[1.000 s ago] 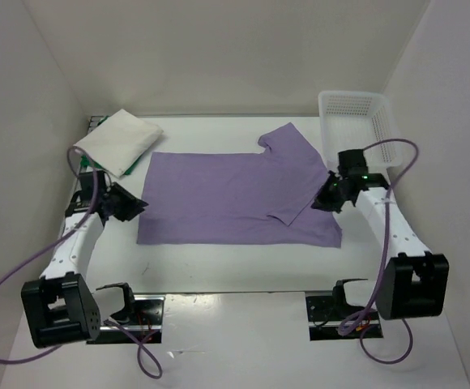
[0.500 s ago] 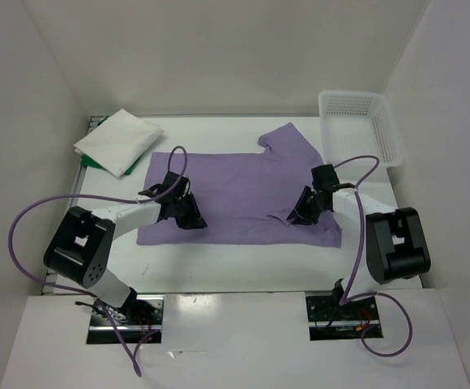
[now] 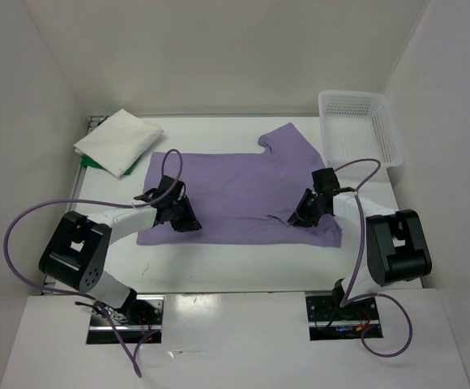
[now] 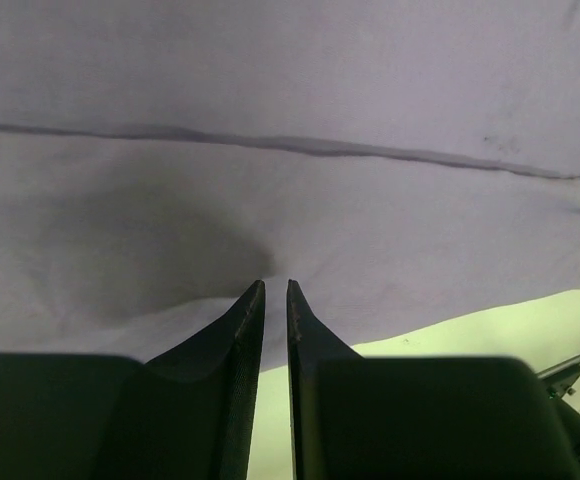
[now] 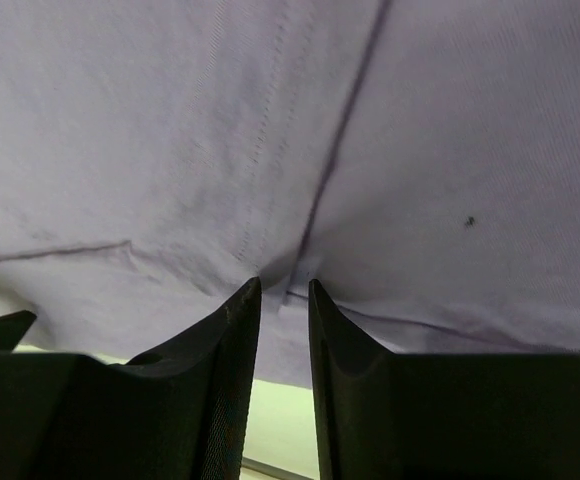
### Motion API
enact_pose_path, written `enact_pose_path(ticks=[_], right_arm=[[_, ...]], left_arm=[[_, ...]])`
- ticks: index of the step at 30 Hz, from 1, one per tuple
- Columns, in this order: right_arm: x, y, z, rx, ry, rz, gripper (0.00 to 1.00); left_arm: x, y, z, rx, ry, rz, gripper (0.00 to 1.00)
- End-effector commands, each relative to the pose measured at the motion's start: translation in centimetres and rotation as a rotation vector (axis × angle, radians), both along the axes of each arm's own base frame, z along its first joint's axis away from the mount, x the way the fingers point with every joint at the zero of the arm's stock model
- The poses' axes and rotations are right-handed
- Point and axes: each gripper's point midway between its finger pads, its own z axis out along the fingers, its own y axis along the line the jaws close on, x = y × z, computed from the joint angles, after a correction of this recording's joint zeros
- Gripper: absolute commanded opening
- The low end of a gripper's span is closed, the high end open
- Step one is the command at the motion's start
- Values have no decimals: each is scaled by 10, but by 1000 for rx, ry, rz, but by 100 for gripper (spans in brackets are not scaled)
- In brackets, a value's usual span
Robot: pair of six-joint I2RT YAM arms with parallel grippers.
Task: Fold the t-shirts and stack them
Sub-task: Fold the flattened tshirt in 1/3 of the way
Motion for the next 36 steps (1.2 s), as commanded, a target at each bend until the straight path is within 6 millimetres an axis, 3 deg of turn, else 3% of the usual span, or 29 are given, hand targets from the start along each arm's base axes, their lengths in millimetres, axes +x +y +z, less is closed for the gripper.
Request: enact_pose_path(ticks=[1, 7, 12, 21, 27, 33, 34, 35, 36], right_arm=[[-3, 0, 4, -10, -31, 0, 31], [4, 6, 1, 19, -24, 5, 26], [21, 11, 13, 31, -66, 17, 20], [29, 17, 3, 53, -36, 30, 19], [58, 29, 19, 99, -101, 51, 19], [112, 44, 31, 128, -159, 54, 19], [127, 51, 44, 136, -199, 65, 24], [133, 54, 43, 146, -196, 71, 27], [144, 62, 58, 161, -225, 88, 30]], left_arm=[[7, 7, 10, -5, -53, 30, 21], [6, 11, 4, -2, -33, 49, 21], [-3, 20, -5, 17, -10, 64, 21], [-11, 32, -8, 26, -18, 100, 21], [-16, 33, -1, 15, -32, 108, 21], [-15, 33, 5, 12, -39, 108, 21], [-18, 34, 3, 17, -28, 108, 21], [-13, 34, 11, 25, -48, 105, 21], [-11, 34, 14, 31, -53, 92, 21]])
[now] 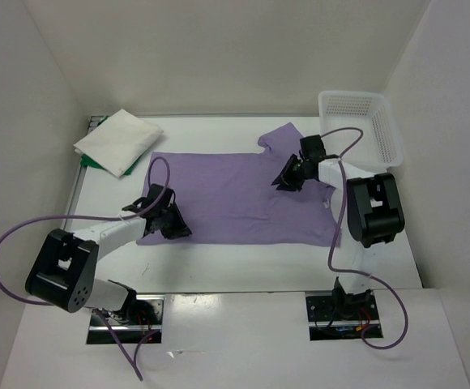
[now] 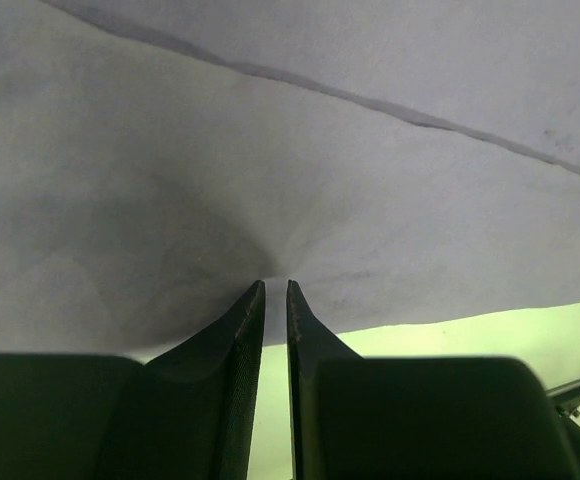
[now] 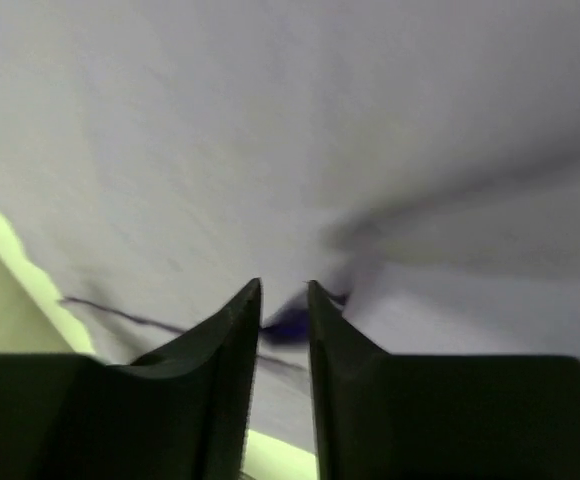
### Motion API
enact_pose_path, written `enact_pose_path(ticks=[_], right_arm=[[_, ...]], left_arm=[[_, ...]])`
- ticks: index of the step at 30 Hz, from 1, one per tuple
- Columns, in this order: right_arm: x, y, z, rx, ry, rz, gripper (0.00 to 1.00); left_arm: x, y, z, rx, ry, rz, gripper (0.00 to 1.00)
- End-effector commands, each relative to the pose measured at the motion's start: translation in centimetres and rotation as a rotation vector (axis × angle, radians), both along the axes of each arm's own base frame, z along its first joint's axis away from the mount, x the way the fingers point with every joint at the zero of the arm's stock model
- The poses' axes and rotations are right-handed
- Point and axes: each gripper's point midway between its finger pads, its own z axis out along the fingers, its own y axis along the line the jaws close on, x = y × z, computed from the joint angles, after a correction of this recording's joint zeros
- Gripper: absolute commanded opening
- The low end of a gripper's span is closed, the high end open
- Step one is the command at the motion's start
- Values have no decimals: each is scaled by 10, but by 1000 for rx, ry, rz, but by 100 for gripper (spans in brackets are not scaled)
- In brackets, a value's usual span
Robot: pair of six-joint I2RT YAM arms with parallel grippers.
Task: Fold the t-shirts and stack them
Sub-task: Fold the flattened tshirt in 1/3 of the way
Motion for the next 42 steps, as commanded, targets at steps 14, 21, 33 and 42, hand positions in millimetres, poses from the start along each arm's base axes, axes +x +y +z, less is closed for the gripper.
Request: enact_pose_path(ticks=[14, 21, 33, 42], right_arm=[[-90, 112, 21, -61, -70, 361, 0], [-108, 151, 2, -62, -48, 425, 0], [-177, 153, -52, -142, 76, 491, 0], [-228, 157, -33, -134, 109, 516, 4]], left_arm=[[21, -49, 33, 91, -88, -208, 18], [14, -49, 8, 102, -23, -232, 17], [-85, -7, -43, 114, 262, -124, 17], [-104, -1, -18, 63, 250, -66, 20]])
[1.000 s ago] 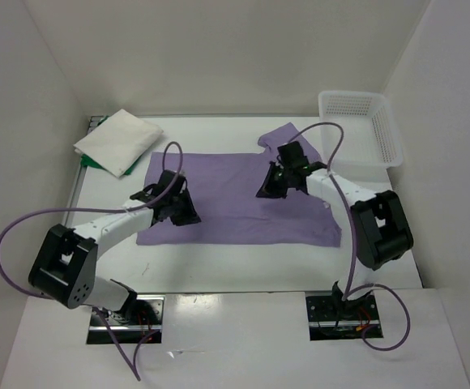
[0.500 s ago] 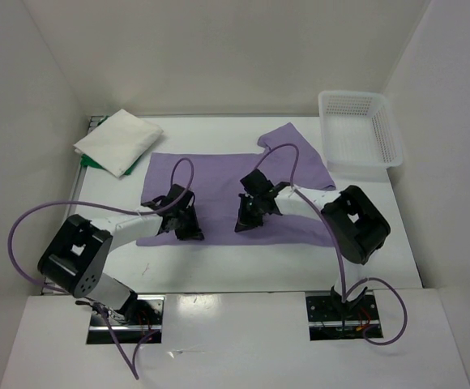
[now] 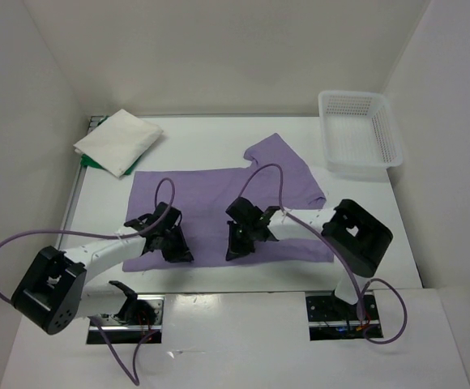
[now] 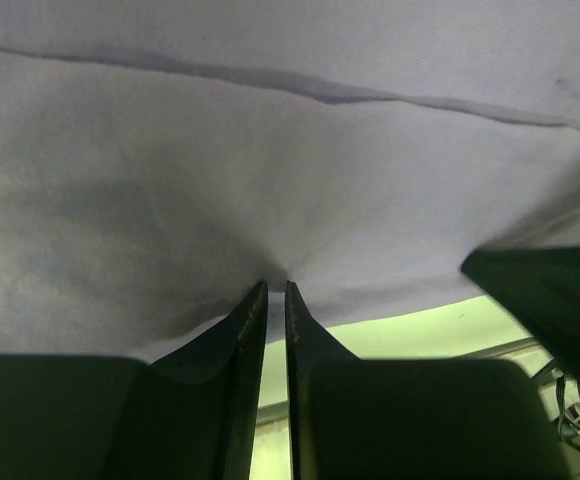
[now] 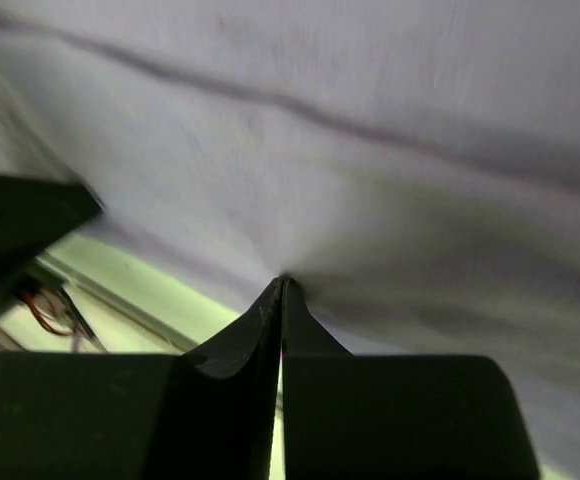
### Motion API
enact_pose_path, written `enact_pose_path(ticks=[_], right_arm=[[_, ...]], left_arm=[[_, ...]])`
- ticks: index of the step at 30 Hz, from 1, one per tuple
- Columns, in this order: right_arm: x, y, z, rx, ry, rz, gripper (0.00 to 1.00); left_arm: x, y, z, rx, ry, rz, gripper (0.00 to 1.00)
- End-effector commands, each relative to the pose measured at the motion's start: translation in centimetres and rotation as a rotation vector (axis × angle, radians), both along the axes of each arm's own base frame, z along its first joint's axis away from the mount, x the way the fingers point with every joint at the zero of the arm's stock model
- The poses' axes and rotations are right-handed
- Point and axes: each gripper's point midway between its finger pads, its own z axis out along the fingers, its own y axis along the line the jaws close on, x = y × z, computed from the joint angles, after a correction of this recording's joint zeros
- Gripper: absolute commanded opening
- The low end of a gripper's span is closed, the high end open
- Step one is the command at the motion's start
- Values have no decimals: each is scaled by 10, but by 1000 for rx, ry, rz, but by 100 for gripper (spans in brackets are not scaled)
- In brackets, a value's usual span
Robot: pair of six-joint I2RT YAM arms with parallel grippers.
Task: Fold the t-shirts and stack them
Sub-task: Fold the flattened tshirt in 1/3 of the way, then grap the side of the flattened tshirt furthest away from the robot with both arms
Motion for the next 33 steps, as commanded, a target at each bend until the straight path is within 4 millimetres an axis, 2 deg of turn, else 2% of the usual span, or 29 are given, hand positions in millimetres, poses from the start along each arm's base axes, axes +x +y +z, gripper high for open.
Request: enact_pose_path(ticks=[1, 2, 3, 4, 5, 6, 7, 8, 9, 10, 11, 12, 13, 14, 15, 17, 18, 19, 20, 23, 24, 25, 26, 27, 28, 30, 32, 33], right_arm=[[-12, -29, -2, -105, 14, -36, 5], [-3, -28, 11, -82, -12, -40, 7], [10, -29, 22, -71, -50, -39, 9], [25, -34, 31, -54, -64, -63, 16], [38, -33, 53, -24, -106, -68, 20], [47, -34, 65, -8, -145, -41, 24], [55, -34, 77, 12, -174, -36, 28], [77, -41, 97, 30, -217, -68, 31], [92, -47, 105, 35, -247, -84, 31], [114, -68, 111, 33, -268, -119, 31], [133, -76, 125, 52, -303, -146, 15], [145, -88, 123, 49, -290, -166, 7], [175, -115, 135, 41, -340, -227, 0], [188, -128, 138, 34, -353, -259, 0], [203, -143, 135, 1, -366, -299, 0], [236, -174, 146, -49, -441, -366, 0], [252, -180, 144, -72, -453, -369, 3], [263, -185, 142, -80, -458, -372, 6], [270, -193, 137, -97, -441, -382, 10], [292, -193, 128, -114, -424, -377, 14], [299, -192, 132, -109, -436, -379, 14], [302, -188, 133, -89, -439, -369, 16], [305, -185, 129, -76, -433, -375, 17], [312, -182, 140, -52, -469, -373, 20], [318, -179, 139, -37, -468, -378, 22], [327, -174, 145, -15, -478, -379, 23], [333, -170, 138, -1, -463, -367, 26], [339, -168, 144, 5, -480, -368, 27]], left_arm=[[-23, 14, -7, 50, 104, 27, 20], [-16, 13, -2, 34, 93, 34, 21], [-3, 10, 14, 12, 39, 32, 26], [8, 16, 24, 30, 5, 51, 29], [26, 23, 38, 14, -45, 95, 31], [40, 28, 52, 12, -96, 96, 33], [67, 31, 80, -9, -179, 124, 34], [88, 47, 90, -16, -212, 171, 35], [104, 53, 99, -31, -241, 195, 35], [121, 56, 109, -65, -280, 207, 37], [146, 73, 114, -55, -301, 258, 37], [162, 81, 118, -51, -331, 272, 38], [175, 88, 120, -49, -342, 295, 38], [187, 98, 111, -26, -333, 314, 38], [207, 114, 122, -3, -388, 352, 35], [225, 136, 113, 44, -389, 410, 26], [238, 150, 119, 57, -426, 446, 18], [242, 156, 110, 85, -407, 461, 15], [249, 167, 109, 104, -415, 489, 14], [268, 188, 110, 183, -437, 521, 14], [271, 193, 110, 203, -438, 534, 17], [274, 201, 102, 232, -423, 542, 25], [280, 206, 105, 256, -436, 546, 28], [283, 212, 103, 285, -435, 563, 30], [283, 218, 91, 292, -401, 571, 31], [291, 225, 89, 325, -403, 579, 38], [296, 228, 73, 348, -373, 561, 38], [302, 232, 64, 362, -359, 566, 39]])
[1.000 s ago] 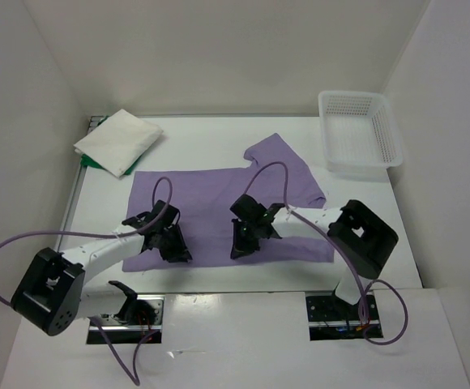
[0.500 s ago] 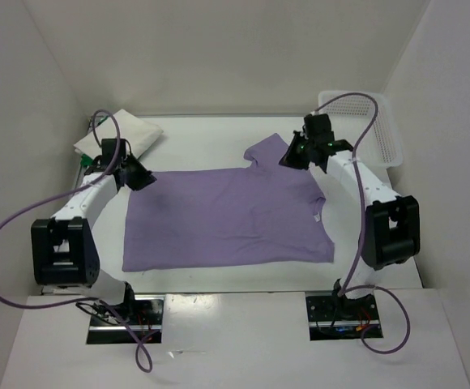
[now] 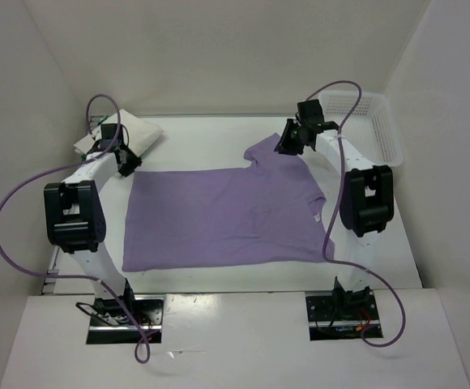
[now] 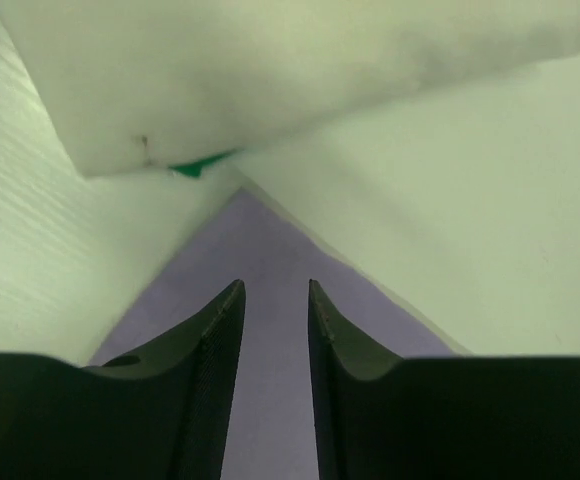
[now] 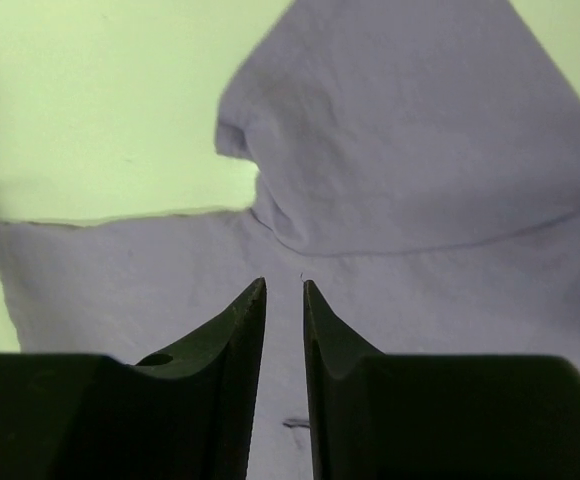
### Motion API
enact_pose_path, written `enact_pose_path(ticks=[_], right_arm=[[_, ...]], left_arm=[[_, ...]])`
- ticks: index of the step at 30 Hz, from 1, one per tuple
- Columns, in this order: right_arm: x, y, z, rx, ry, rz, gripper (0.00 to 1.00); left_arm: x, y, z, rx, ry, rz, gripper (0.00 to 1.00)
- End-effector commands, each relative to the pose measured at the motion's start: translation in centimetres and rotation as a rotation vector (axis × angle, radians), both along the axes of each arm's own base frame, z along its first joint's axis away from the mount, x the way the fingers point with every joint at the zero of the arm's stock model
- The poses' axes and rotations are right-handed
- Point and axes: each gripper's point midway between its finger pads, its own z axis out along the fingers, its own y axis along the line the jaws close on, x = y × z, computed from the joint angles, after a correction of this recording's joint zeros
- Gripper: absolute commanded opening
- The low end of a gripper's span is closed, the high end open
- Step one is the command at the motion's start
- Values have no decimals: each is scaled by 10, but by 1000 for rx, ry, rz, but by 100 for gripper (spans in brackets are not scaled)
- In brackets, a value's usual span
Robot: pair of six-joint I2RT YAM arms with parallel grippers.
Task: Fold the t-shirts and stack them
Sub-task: Grap the side of the flattened tshirt furthest away from the robot with both arms
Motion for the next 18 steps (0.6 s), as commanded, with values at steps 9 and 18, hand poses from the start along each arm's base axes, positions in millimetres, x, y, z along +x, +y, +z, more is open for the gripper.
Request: enact_pose_path(ticks=[9, 18], right_arm=[[39, 26, 24, 81, -89, 88, 28], [37, 45, 1, 87, -55, 136, 28]], left_arm=[[25, 29, -49, 121, 107, 10, 43], [31, 26, -50, 110, 74, -1, 48]])
